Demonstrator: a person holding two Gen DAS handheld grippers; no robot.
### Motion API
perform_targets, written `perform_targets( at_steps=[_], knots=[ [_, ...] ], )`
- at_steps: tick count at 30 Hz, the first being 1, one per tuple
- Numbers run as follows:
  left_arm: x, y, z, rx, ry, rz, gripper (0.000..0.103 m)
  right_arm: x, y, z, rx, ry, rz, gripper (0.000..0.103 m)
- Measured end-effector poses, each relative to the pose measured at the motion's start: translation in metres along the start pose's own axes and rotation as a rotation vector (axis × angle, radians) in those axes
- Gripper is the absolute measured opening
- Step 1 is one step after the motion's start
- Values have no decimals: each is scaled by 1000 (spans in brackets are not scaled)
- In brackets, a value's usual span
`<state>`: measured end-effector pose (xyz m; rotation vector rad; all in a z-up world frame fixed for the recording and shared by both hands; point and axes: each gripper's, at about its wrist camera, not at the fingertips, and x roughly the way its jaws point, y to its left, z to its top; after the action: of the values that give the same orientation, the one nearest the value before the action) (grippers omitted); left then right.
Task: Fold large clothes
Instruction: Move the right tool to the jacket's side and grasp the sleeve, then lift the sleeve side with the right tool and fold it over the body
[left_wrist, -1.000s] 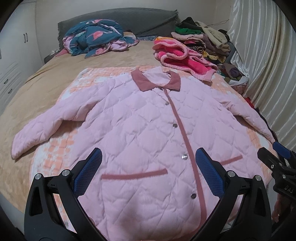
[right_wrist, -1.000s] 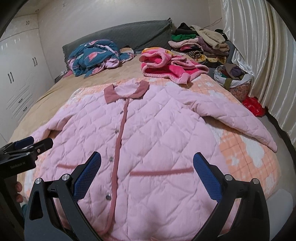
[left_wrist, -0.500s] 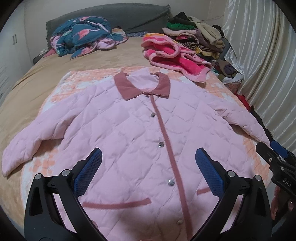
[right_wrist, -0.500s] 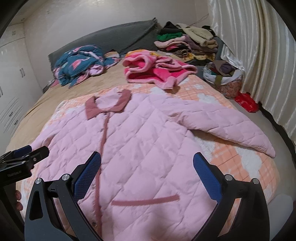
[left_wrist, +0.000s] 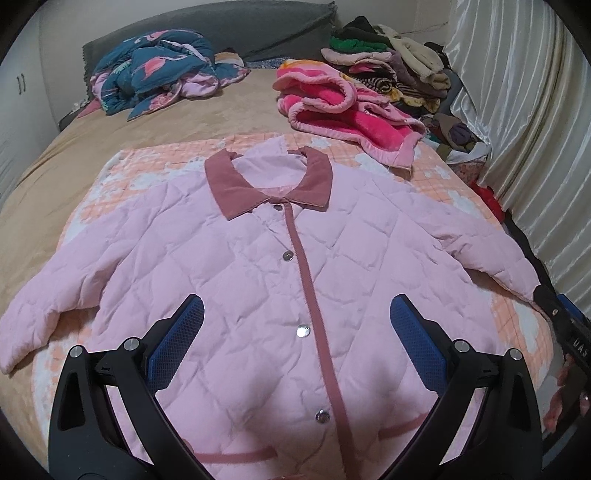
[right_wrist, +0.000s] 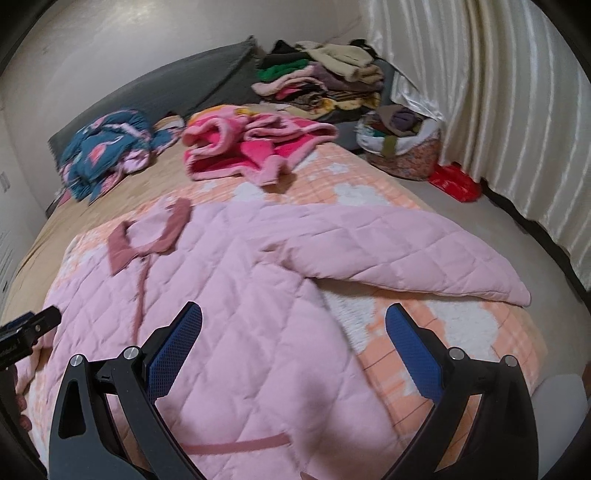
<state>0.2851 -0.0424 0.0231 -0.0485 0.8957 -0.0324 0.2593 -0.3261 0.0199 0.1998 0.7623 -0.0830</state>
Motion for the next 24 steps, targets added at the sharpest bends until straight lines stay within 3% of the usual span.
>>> perform_targets(
  at_steps=[16,24],
  knots=[
    [68,-19,11,39,97,52,95,72,-128,-1,348,88,-206,99],
    [100,-25,9,49,147,79,95,94,-181,-3,482,121,-246,99]
  ],
)
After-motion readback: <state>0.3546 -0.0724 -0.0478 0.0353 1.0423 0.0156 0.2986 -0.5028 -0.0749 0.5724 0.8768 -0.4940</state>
